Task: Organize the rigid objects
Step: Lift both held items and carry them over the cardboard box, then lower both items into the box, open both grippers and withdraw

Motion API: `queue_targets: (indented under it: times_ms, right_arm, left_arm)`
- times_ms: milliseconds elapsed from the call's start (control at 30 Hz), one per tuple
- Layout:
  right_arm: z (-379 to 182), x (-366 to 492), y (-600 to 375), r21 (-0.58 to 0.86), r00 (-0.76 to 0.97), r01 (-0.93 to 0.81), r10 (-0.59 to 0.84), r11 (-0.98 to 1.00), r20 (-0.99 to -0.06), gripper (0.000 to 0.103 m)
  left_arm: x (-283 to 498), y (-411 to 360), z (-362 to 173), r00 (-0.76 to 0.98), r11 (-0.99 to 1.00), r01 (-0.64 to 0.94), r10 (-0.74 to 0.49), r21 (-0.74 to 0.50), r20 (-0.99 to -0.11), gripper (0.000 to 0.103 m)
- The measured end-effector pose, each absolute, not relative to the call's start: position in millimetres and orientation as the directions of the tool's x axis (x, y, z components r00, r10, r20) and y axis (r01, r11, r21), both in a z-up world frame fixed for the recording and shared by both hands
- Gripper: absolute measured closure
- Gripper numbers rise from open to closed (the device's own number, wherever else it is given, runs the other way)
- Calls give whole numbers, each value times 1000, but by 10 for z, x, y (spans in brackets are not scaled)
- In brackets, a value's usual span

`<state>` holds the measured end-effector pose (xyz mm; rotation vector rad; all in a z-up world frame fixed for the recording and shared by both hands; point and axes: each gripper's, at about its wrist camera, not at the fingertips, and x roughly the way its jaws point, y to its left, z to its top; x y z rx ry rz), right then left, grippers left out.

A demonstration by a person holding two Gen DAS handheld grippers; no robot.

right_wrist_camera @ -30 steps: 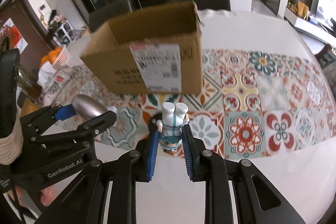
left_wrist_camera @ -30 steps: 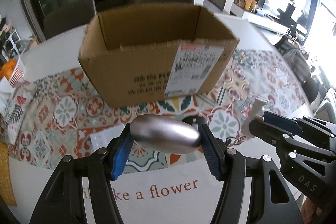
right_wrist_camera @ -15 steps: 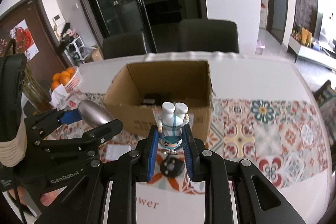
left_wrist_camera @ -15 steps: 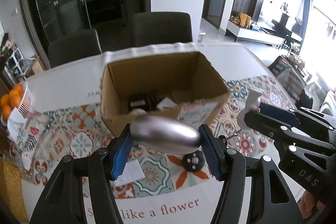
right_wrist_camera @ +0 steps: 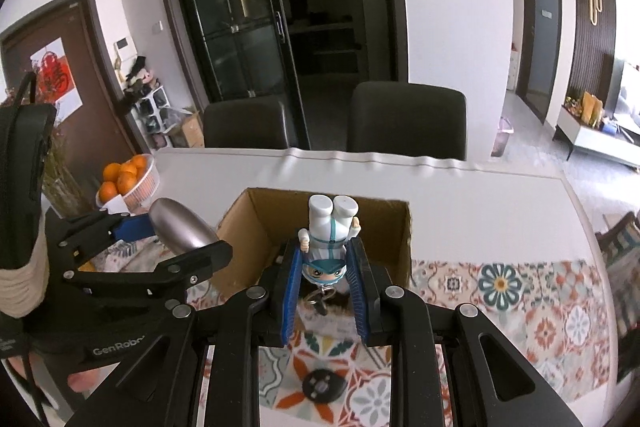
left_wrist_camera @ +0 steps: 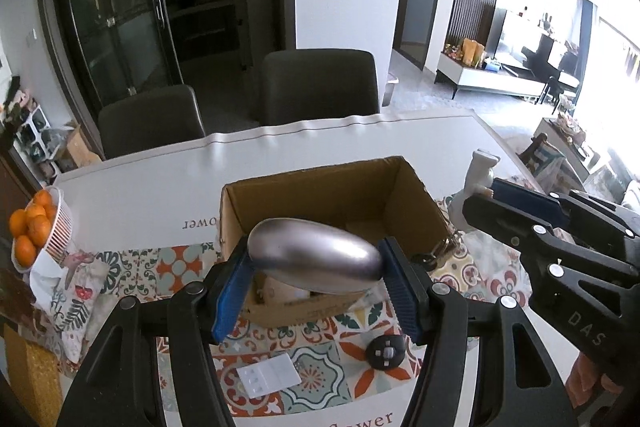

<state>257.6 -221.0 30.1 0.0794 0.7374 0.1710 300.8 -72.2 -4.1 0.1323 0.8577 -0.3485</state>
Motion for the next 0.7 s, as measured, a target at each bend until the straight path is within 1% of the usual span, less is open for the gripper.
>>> queue_targets:
  times_ms: [267, 467, 700]
  right_arm:
    - [148, 2972, -2224, 121, 682, -117, 168, 986, -712, 79]
    - [-198, 3247, -2236, 136, 598, -95, 166, 986, -784, 79]
    - [-516, 3354, -2260, 135, 539, -60, 146, 989, -830, 79]
  left_arm:
    - [3393, -770, -311, 525, 939, 342, -218, -31, -822, 41]
    - [3632, -784, -645, 444, 947, 319, -188, -41, -876, 41]
    - [3718, -789, -945, 390, 955, 296, -134, -14, -911, 41]
